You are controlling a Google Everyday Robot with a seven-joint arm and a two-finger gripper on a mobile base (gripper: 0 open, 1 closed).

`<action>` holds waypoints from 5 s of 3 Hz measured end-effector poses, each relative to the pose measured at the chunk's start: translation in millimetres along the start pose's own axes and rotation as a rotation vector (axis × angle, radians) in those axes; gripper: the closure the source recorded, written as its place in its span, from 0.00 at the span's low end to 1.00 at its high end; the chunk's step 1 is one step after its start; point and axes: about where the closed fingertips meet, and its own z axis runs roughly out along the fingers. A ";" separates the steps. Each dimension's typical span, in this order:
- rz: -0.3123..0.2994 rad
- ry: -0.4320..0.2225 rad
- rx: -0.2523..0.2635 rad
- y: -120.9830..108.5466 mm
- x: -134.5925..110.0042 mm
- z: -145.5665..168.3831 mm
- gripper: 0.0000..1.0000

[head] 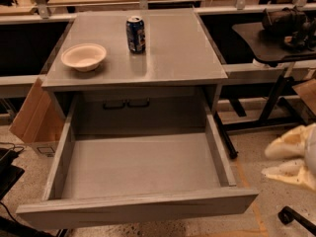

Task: Close top drawer

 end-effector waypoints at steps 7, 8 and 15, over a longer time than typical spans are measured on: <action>-0.015 -0.227 -0.354 146.4 8.0 289.7 1.00; -0.029 -0.246 -0.354 137.2 -2.0 301.3 1.00; 0.040 -0.235 -0.313 4.1 -30.5 365.8 1.00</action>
Offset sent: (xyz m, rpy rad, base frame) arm -0.1522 -0.0275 -0.3610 0.1311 0.4710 -0.0638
